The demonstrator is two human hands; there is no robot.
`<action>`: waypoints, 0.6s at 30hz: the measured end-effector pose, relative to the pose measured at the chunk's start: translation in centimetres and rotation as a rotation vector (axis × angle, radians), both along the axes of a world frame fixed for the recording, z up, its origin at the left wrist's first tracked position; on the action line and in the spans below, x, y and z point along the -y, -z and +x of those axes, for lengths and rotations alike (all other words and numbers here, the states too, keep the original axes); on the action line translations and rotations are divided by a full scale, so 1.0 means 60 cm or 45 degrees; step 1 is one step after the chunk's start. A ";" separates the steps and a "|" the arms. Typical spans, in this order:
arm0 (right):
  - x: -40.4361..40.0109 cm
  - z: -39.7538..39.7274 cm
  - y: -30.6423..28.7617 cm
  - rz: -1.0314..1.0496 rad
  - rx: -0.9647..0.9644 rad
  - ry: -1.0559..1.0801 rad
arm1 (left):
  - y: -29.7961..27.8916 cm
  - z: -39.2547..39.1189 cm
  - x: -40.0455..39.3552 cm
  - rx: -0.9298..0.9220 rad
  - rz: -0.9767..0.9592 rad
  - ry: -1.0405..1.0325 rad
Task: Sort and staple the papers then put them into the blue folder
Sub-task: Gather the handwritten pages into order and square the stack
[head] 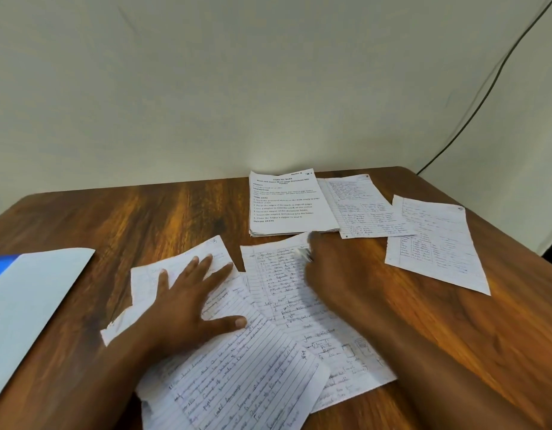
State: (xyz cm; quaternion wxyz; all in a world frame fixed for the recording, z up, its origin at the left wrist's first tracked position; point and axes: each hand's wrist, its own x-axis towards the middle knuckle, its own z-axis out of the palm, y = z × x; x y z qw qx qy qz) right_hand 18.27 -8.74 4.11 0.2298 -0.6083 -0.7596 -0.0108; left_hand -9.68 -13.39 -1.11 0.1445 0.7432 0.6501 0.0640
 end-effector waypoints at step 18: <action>-0.171 0.274 0.013 -0.404 -0.064 0.928 | 0.004 -0.021 -0.015 0.026 0.008 -0.030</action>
